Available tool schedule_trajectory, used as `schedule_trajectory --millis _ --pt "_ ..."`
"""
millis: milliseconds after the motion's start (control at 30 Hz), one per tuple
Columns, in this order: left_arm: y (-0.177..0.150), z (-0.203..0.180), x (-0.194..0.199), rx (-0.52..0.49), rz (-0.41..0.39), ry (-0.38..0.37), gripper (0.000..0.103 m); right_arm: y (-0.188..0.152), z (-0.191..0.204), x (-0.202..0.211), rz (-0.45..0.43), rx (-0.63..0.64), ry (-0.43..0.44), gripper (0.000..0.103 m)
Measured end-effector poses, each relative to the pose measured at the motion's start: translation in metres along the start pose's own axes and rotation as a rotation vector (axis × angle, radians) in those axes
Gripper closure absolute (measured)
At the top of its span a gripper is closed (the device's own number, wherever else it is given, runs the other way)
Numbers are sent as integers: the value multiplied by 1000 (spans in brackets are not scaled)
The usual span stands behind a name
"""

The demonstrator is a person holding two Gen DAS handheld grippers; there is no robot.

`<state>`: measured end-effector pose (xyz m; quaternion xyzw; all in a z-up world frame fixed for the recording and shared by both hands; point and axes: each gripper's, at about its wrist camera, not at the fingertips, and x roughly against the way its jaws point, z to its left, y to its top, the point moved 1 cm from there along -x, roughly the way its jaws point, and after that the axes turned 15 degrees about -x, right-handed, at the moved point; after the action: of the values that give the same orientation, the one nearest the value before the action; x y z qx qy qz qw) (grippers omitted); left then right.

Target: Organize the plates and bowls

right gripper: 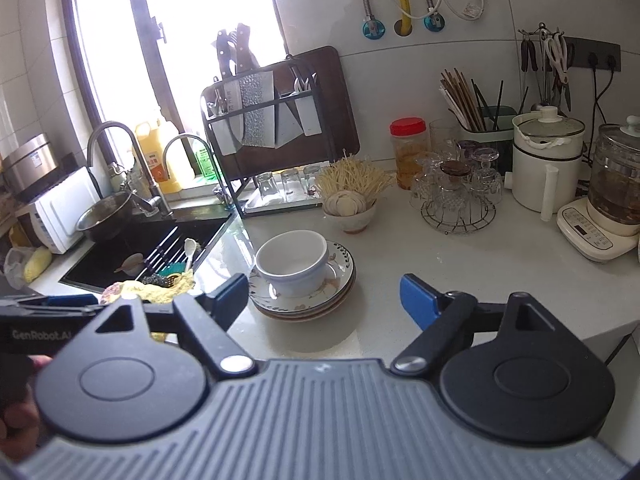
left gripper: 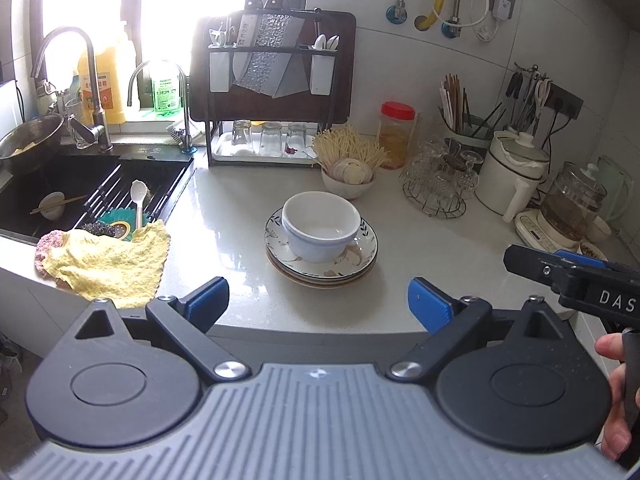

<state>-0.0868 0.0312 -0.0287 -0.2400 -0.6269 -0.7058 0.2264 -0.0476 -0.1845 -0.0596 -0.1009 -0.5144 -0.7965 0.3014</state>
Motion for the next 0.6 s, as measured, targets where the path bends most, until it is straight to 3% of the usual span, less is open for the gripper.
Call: schedule_trajectory --millis 100,600 --pt "1 2 -2 5 3 6 5 -1 1 -3 -16 23 -12 12" --pt "2 -5 -4 -22 14 -1 5 -6 -3 0 -28 5 -45 11"
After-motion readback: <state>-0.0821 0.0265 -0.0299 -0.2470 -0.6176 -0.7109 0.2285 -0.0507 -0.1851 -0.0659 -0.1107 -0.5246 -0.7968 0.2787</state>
